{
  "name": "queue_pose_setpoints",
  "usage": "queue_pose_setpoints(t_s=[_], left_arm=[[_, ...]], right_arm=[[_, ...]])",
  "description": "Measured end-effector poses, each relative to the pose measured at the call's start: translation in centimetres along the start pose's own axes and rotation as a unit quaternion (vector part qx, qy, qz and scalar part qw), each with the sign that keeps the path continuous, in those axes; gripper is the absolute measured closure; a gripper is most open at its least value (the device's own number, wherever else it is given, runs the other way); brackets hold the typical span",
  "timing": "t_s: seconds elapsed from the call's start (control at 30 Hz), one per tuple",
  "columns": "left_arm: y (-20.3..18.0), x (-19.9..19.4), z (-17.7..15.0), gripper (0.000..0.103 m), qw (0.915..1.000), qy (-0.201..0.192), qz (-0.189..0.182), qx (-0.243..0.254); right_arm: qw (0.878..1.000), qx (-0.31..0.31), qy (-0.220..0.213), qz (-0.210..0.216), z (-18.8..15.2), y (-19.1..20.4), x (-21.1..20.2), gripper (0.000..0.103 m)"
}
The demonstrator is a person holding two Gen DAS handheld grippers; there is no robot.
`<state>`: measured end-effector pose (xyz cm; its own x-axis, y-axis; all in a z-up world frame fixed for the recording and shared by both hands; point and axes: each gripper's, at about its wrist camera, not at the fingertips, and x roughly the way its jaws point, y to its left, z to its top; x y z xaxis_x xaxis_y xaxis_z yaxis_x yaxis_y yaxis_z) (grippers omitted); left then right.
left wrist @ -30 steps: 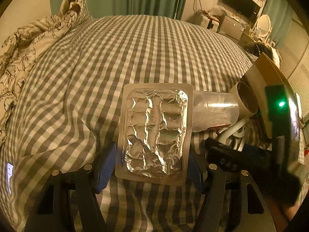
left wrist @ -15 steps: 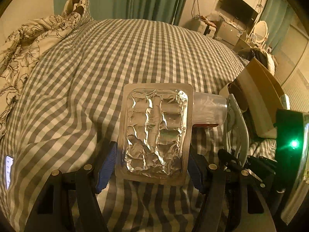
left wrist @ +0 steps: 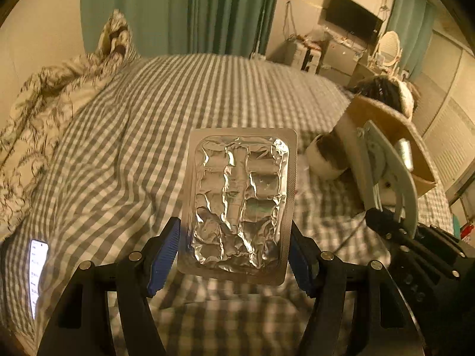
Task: Organize objects
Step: 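Drop the blister pack into the box while the right gripper drops the clamp in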
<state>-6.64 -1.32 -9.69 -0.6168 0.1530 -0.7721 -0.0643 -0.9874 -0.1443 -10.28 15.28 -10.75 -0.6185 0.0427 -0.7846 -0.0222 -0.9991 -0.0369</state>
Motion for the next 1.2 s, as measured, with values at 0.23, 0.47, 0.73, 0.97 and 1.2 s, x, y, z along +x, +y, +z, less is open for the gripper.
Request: queue_pose_setpoints(t_s=[0.23, 0.47, 0.73, 0.97, 1.2], left_arm=[[-5.5, -3.8, 3.8, 0.034, 0.9976, -0.046, -0.039, 0.034], [-13.7, -4.2, 8.2, 0.034, 0.9894, -0.064, -0.087, 0.096], [-21.9, 1.1, 11.9, 0.034, 0.9826, -0.041, -0.107, 0.146], [-25.3, 7.4, 12.1, 0.032, 0.9806, -0.006, -0.107, 0.164], [-22.9, 8.4, 11.9, 0.019, 0.9843, 0.006, -0.089, 0.153]], right_arm=[[0.996, 0.021, -0.080, 0.015, 2.7, -4.4, -7.0, 0.094], [0.991, 0.032, -0.132, -0.013, 6.8, -11.7, -10.6, 0.094], [0.990, 0.063, -0.129, -0.017, 10.3, -19.7, -7.6, 0.094], [0.992, 0.093, -0.090, -0.010, 10.3, -23.7, -1.3, 0.094], [0.988, 0.128, -0.085, -0.024, 9.2, -25.9, -0.8, 0.061]])
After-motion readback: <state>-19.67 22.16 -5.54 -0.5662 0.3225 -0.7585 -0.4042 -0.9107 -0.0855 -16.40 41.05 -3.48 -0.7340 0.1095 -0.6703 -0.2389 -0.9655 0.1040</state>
